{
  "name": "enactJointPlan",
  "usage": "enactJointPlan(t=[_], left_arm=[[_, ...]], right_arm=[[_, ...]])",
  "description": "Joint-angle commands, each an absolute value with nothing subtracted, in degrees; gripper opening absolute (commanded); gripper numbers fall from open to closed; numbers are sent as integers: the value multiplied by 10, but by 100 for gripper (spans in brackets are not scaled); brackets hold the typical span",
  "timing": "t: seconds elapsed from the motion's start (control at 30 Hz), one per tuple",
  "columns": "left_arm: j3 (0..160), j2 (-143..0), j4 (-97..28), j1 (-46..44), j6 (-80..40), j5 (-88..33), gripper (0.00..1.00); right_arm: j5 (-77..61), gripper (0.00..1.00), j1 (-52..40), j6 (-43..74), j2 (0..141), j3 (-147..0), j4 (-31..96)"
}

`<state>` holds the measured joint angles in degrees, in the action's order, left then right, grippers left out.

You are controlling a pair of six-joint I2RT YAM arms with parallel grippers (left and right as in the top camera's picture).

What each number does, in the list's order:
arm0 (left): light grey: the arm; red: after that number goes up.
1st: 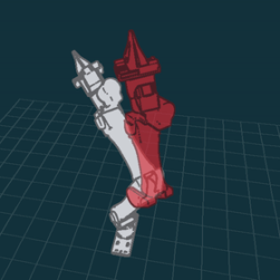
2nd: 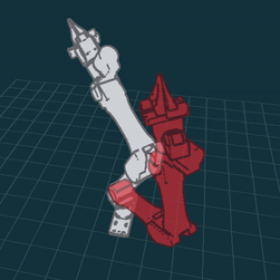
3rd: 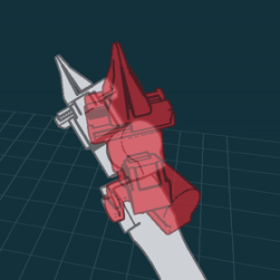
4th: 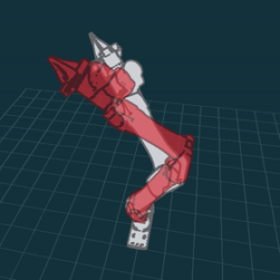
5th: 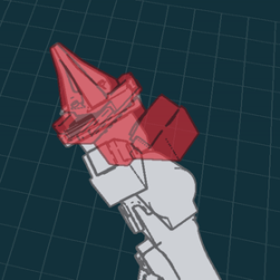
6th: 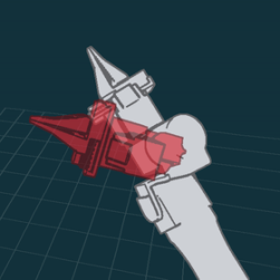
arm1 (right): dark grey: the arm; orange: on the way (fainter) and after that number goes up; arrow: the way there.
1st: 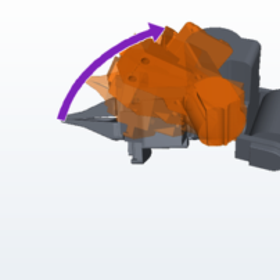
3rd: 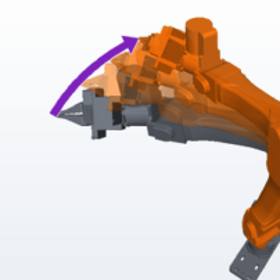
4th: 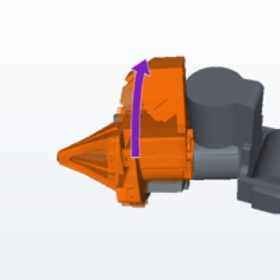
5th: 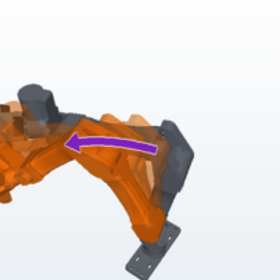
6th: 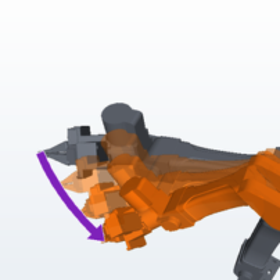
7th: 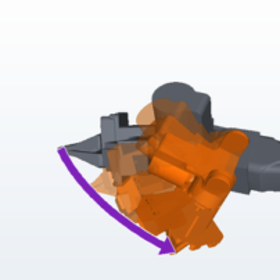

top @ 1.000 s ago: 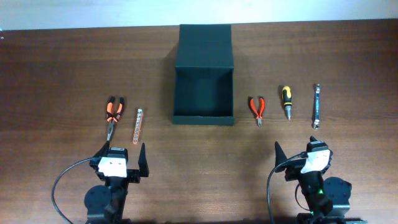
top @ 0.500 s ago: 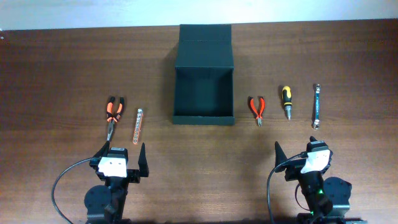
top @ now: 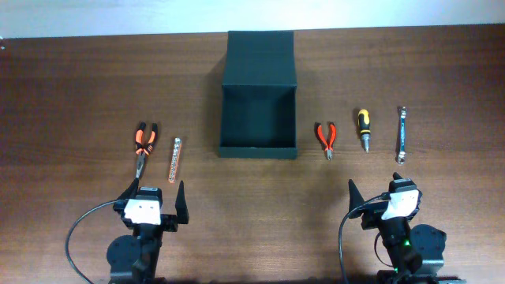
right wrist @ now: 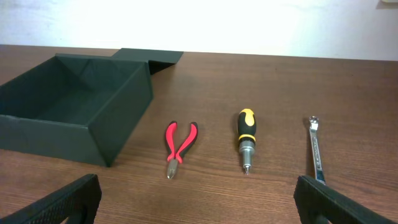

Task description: Pack container

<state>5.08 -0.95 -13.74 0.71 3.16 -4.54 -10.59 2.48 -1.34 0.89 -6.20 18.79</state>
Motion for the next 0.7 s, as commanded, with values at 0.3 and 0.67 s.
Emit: enactJointPlan(t=[0.3, 0.67], left_arm=[[137, -24, -155, 4, -14, -77, 99], [482, -373, -333, 4, -17, -18, 99]], right_arm=[[-206, 99, 27, -10, 3, -92, 185], [-135, 99, 27, -10, 243, -396, 390]])
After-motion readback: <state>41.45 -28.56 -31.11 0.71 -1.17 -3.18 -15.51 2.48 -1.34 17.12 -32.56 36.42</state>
